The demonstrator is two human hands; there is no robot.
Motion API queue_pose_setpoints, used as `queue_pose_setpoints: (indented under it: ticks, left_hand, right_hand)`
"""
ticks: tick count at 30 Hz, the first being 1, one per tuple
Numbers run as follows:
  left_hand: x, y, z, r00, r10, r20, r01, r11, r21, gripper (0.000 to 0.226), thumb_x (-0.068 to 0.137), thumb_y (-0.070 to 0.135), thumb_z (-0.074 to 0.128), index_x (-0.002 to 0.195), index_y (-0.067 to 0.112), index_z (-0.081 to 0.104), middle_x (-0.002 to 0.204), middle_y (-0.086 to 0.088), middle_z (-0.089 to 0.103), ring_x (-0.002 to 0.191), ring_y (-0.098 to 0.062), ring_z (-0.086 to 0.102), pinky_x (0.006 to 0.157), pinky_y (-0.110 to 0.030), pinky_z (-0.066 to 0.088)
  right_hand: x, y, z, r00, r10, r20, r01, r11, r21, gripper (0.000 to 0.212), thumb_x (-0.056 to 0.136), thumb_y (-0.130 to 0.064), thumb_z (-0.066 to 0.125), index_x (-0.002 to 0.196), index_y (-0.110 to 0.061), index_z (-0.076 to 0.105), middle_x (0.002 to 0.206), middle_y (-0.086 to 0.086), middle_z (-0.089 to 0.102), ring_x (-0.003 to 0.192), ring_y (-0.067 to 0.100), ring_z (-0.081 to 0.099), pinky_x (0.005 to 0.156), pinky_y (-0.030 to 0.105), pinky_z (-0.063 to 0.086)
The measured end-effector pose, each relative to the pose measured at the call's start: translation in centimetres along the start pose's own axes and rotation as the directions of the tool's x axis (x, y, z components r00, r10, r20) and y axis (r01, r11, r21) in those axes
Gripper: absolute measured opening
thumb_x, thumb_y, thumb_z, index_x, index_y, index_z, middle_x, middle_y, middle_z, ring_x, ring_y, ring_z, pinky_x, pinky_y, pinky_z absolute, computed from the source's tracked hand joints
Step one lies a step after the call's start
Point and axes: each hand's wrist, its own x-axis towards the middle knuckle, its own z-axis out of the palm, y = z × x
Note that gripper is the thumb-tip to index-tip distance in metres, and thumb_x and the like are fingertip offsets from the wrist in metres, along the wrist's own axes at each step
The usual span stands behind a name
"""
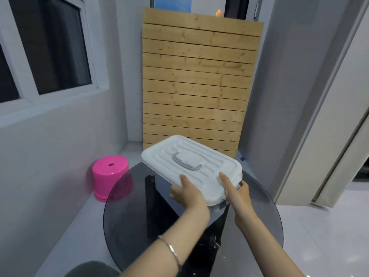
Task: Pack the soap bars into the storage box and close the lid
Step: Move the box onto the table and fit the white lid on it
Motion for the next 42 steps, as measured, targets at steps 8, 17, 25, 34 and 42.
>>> queue_pose_setpoints:
  ticks: [8,17,25,34,42]
  left_hand:
    - [1.1,-2.0,0.9,0.992,-0.037,0.125,0.016,0.987,0.16,0.065,0.08,0.036,0.067,0.126,0.004,0.034,0.13,-0.013,0.037,0.119,-0.03,0.042,0.095,-0.04,0.039]
    - [15.8,6.8,-0.2,0.938,-0.081,0.338,-0.091,0.882,0.462,0.05,0.079,0.033,0.066,0.119,0.006,0.057,0.1,-0.009,0.065,0.086,-0.025,0.059,0.076,-0.034,0.048]
    - [18.5,8.1,0.5,0.874,-0.149,0.462,-0.218,0.73,0.648,0.042,0.085,0.045,0.057,0.113,0.014,0.055,0.09,-0.001,0.06,0.082,-0.017,0.053,0.076,-0.031,0.042]
    - [16.5,8.2,-5.4,0.877,-0.173,0.448,-0.132,0.81,0.571,0.023,0.075,0.038,0.066,0.09,0.02,0.065,0.074,0.003,0.061,0.067,-0.014,0.049,0.059,-0.026,0.036]
    - [15.1,10.9,-6.1,0.881,-0.171,0.44,-0.298,0.521,0.8,0.083,0.061,0.047,0.08,0.128,0.012,0.046,0.109,-0.005,0.063,0.089,-0.02,0.059,0.076,-0.03,0.044]
  right_hand:
    - [1.8,-0.9,-1.9,0.997,0.026,-0.07,-0.017,0.991,0.132,0.054,0.087,-0.025,0.06,0.135,-0.015,0.037,0.129,0.005,0.054,0.112,0.026,0.056,0.094,0.041,0.048]
    - [2.5,-1.1,-1.3,0.997,0.003,-0.076,0.004,0.995,0.098,0.03,0.089,-0.021,0.05,0.117,-0.018,0.041,0.117,0.004,0.057,0.095,0.022,0.058,0.061,0.031,0.046]
    - [3.2,-1.1,-1.5,0.998,-0.017,-0.056,0.019,0.999,0.035,0.039,0.089,-0.016,0.042,0.128,-0.013,0.046,0.118,0.011,0.06,0.084,0.022,0.051,0.054,0.026,0.036]
    - [5.0,-2.3,-3.4,0.992,0.027,0.12,-0.031,0.999,0.034,0.02,0.093,-0.019,0.048,0.11,-0.019,0.06,0.104,0.001,0.071,0.096,0.022,0.067,0.078,0.036,0.054]
    - [5.8,-3.1,-4.8,0.924,0.308,0.226,-0.285,0.95,-0.128,0.042,0.081,-0.042,0.067,0.114,-0.017,0.062,0.113,0.01,0.072,0.11,0.031,0.065,0.1,0.047,0.049]
